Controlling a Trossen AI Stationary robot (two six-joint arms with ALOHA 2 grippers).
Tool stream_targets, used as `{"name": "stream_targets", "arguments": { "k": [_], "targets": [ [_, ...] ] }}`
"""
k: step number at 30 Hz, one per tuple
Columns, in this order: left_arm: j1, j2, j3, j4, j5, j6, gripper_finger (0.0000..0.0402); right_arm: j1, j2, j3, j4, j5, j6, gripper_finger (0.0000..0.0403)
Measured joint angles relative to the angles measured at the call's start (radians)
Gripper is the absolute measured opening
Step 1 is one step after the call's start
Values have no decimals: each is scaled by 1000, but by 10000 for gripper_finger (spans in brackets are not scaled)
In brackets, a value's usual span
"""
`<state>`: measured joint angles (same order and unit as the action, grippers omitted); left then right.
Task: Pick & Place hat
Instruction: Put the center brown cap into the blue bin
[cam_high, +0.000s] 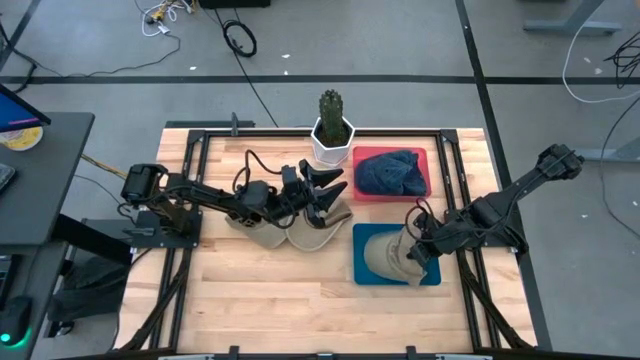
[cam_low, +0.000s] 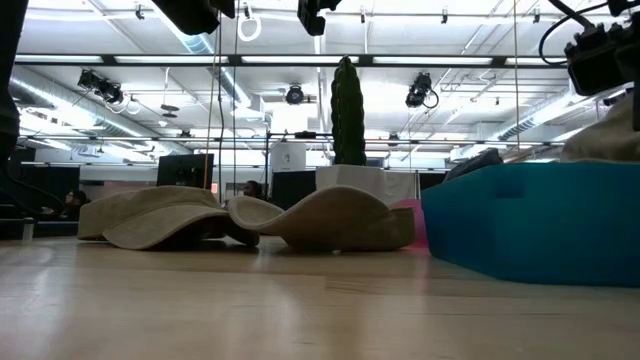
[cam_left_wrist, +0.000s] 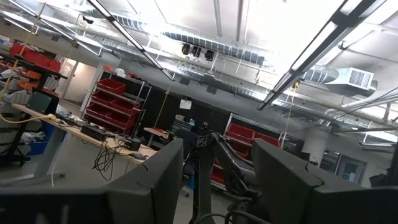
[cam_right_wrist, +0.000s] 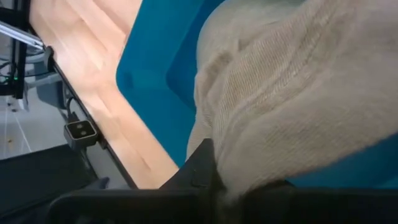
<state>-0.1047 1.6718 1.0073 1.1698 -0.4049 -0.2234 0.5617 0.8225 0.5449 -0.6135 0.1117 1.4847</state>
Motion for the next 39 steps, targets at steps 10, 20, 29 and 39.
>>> {"name": "stream_targets", "arguments": {
  "k": [10,20,29,39],
  "targets": [
    [1,0,0,-24,0,1,197,-5,-68,0,4,3,20,15],
    [1,0,0,-24,0,1,197,-31,-78,1,-81,0,26,15],
    [0,0,0,-24,0,1,197,-31,-80,2,-131,0,-32,15],
    [0,0,0,-24,0,1,197,-31,-84,115,-303,4,-136,15]
  ]
}}
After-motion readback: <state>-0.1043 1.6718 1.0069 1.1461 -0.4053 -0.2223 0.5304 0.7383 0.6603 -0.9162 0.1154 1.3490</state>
